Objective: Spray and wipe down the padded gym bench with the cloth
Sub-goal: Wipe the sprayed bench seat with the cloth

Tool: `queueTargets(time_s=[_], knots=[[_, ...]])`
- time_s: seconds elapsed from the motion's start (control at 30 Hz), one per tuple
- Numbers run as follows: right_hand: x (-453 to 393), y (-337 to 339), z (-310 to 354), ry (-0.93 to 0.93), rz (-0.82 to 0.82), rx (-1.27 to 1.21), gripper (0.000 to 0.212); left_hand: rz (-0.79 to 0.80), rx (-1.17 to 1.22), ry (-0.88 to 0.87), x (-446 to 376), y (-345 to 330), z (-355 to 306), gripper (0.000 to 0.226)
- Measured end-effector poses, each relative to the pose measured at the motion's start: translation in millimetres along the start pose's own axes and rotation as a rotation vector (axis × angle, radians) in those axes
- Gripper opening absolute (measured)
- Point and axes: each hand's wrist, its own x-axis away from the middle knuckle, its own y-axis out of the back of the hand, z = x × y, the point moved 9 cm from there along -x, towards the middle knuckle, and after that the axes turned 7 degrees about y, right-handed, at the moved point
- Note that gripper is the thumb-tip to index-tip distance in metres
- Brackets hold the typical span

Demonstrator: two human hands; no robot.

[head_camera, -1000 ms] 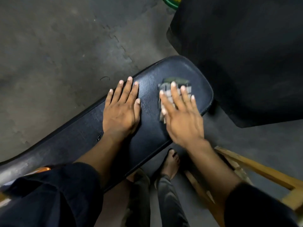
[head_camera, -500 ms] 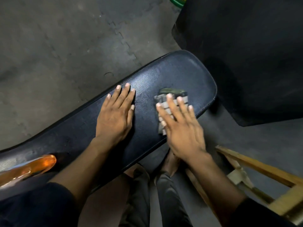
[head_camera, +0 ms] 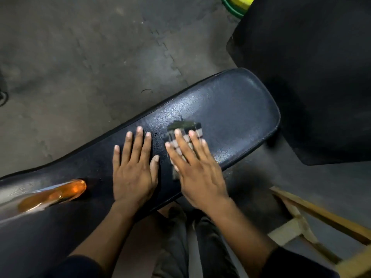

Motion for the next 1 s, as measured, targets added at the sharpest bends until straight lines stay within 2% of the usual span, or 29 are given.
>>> queueTargets(time_s=[0.13,0.27,0.4,0.5,0.57,0.67,0.73,0.83,1.0], knots=[[16,4,-24,-0.044,0.031,0.058,0.078,-0.045,-0.016,0.002,-1,-2,3,0.066],[-29,21,-46,-0.127,-0.012,0.053,0.071,-0.075,-0.012,-0.009,0,-4,6,0.066],[-71,16,-12,-0.018,-0.003,0.023,0.069,-0.078,-0.001,-0.002,2,-2,6,0.064],[-51,4,25,0.058,-0.003,-0.013,0.062,-0.050,0.057,-0.016,4,0,7,0.064],[-23,-3,34,0.065,-0.015,-0.020,0.066,-0.044,0.086,-0.011,2,2,9,0.065],[9,-7,18,0.051,-0.013,0.054,0.078,-0.048,0.088,-0.007,1,5,7,0.067],[11,-4,-1,-0.011,-0.020,0.087,0.078,-0.035,0.083,-0.008,1,4,6,0.066],[-19,8,-13,-0.126,-0.073,0.073,0.066,-0.014,0.077,0.001,1,4,8,0.065],[-85,3,26,-0.054,-0.043,0.088,0.071,0.005,0.127,-0.020,3,4,10,0.062]])
